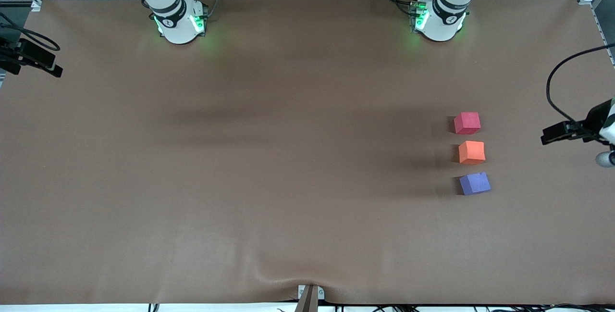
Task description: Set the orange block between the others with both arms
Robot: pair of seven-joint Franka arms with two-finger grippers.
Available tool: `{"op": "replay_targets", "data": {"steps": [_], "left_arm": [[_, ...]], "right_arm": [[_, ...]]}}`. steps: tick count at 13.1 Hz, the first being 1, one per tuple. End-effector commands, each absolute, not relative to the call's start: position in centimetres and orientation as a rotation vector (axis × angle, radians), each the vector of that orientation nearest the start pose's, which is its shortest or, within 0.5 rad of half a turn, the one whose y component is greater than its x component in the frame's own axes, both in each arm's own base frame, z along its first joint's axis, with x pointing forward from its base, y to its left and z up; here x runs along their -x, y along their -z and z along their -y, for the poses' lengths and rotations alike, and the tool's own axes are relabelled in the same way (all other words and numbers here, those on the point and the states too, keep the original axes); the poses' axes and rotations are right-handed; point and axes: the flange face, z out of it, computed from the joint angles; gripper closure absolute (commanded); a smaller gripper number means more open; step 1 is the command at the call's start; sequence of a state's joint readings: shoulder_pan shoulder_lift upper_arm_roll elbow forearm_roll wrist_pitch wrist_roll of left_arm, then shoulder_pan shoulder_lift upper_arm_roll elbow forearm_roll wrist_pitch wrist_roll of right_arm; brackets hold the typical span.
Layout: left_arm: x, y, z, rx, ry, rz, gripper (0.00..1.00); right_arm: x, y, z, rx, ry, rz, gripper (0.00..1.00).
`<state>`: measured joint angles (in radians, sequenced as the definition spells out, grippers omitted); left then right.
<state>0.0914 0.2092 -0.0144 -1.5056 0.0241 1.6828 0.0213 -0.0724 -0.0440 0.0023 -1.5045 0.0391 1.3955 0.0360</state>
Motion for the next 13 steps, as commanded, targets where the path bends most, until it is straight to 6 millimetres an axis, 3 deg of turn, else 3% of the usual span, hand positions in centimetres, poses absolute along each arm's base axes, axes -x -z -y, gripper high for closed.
{"op": "replay_targets", "data": {"steps": [1, 4, 8, 13], "left_arm": [[-60.8, -56.3, -5.2, 3.147, -0.057, 0.085, 0.0], [-59.3, -58.4, -4.0, 3.148, -0.065, 0.066, 0.0], [-57.4, -61.5, -4.1, 3.148, -0.065, 0.07, 0.0], [-56.6, -62.7, -3.1, 3.151, -0.045, 0.026, 0.0]], "right_arm": [[-51.4, -66.7, 2.6, 3.097, -0.097, -0.167, 0.0], [-51.4, -66.9, 2.9, 3.097, -0.088, -0.172, 0.0], [-51.9, -66.7, 2.5, 3.095, -0.081, -0.16, 0.0], [-52.0, -67.1, 2.3, 3.09, -0.055, -0.178, 0.0]]}}
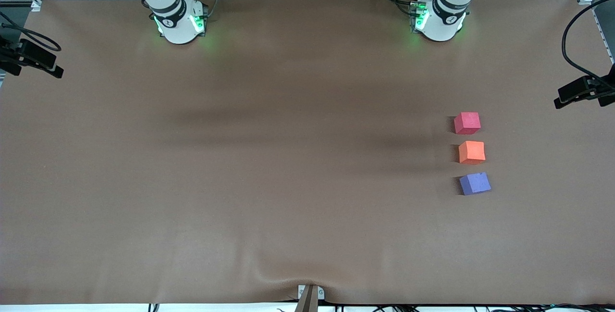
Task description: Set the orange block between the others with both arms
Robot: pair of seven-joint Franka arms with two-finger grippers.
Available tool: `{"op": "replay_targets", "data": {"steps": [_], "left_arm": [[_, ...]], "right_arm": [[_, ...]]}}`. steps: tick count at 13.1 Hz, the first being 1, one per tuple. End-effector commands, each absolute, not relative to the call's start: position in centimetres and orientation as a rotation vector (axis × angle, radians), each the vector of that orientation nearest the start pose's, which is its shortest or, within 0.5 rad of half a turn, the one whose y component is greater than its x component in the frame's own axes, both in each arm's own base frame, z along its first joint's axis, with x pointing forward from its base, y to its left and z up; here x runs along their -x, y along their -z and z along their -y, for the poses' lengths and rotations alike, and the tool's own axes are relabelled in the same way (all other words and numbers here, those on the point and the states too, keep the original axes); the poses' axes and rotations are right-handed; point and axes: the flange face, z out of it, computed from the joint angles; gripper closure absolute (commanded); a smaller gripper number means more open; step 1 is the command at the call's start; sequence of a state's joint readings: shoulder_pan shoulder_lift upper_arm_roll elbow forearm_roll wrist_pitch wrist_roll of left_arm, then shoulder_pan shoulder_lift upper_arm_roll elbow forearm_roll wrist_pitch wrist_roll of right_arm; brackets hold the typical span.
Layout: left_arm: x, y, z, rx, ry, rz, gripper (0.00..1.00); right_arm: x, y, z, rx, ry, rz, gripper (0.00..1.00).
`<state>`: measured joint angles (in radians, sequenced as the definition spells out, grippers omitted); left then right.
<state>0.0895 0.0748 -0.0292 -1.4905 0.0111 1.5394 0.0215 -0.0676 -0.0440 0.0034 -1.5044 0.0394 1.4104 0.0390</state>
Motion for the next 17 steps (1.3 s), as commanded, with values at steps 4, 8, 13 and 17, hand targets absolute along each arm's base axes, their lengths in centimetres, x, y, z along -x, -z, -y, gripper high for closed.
{"op": "replay_targets", "data": {"steps": [4, 8, 13, 17], "left_arm": [[-54.5, -63.7, -0.3, 3.177, -0.07, -0.03, 0.0], [-52.2, -63.2, 0.7, 3.175, -0.095, -0.032, 0.0], [-52.5, -63.1, 0.7, 3.169, -0.097, -0.041, 0.0], [-52.4, -63.7, 0.2, 3.124, -0.082, -0.037, 0.0]], "right_arm": [[-52.6, -66.7, 2.4, 3.095, -0.074, -0.162, 0.0], [-52.6, -66.9, 2.8, 3.084, -0.068, -0.173, 0.0], [-52.6, -66.7, 1.6, 3.089, -0.079, -0.155, 0.0], [-52.7, -66.6, 1.0, 3.091, -0.08, -0.137, 0.0]]}}
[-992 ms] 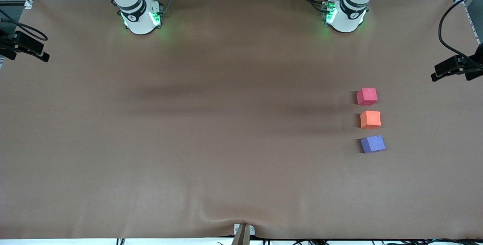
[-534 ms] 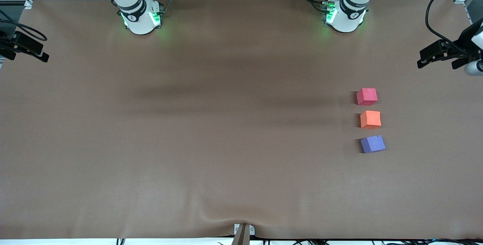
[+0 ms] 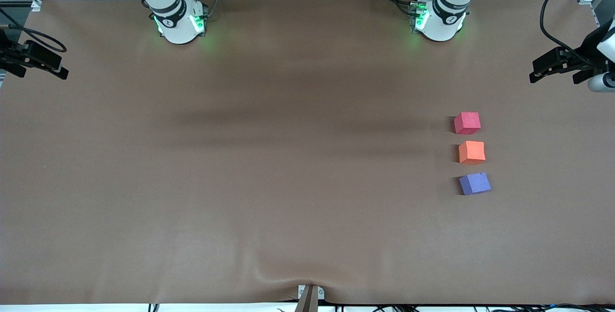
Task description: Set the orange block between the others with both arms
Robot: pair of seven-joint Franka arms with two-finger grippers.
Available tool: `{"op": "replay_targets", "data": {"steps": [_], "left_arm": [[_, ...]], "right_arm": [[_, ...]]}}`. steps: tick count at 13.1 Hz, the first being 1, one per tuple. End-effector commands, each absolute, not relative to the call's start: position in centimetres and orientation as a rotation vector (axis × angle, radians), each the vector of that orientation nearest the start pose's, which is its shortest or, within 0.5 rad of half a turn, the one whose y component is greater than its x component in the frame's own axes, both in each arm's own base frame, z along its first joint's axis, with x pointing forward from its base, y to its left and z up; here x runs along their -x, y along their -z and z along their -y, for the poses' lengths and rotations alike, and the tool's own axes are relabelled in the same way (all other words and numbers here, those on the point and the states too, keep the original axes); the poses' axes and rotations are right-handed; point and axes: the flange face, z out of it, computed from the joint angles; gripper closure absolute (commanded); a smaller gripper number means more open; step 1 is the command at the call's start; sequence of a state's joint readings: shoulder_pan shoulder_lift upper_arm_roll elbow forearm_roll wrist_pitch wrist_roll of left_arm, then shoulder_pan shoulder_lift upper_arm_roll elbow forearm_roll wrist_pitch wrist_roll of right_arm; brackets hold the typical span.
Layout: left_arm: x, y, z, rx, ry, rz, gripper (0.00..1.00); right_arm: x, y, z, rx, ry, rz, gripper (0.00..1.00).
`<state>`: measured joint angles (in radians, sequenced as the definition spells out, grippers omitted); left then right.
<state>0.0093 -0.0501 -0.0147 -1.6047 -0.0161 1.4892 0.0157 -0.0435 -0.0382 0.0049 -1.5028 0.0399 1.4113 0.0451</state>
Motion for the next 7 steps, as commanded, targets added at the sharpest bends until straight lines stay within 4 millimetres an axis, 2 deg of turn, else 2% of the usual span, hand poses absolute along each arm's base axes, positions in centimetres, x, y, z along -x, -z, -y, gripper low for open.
{"op": "replay_targets", "data": {"steps": [1, 3, 7], "left_arm": [[-52.4, -63.7, 0.3, 3.106, -0.081, -0.044, 0.0], [-52.4, -63.6, 1.4, 3.105, -0.085, -0.073, 0.0], [-52.4, -63.6, 2.2, 3.101, -0.085, -0.097, 0.0]], "right_arm": [[-52.7, -66.6, 1.0, 3.09, -0.08, -0.137, 0.0], [-52.7, -66.4, 1.0, 3.09, -0.087, -0.137, 0.0], [-52.7, -66.8, 1.2, 3.086, -0.07, -0.143, 0.0]]}}
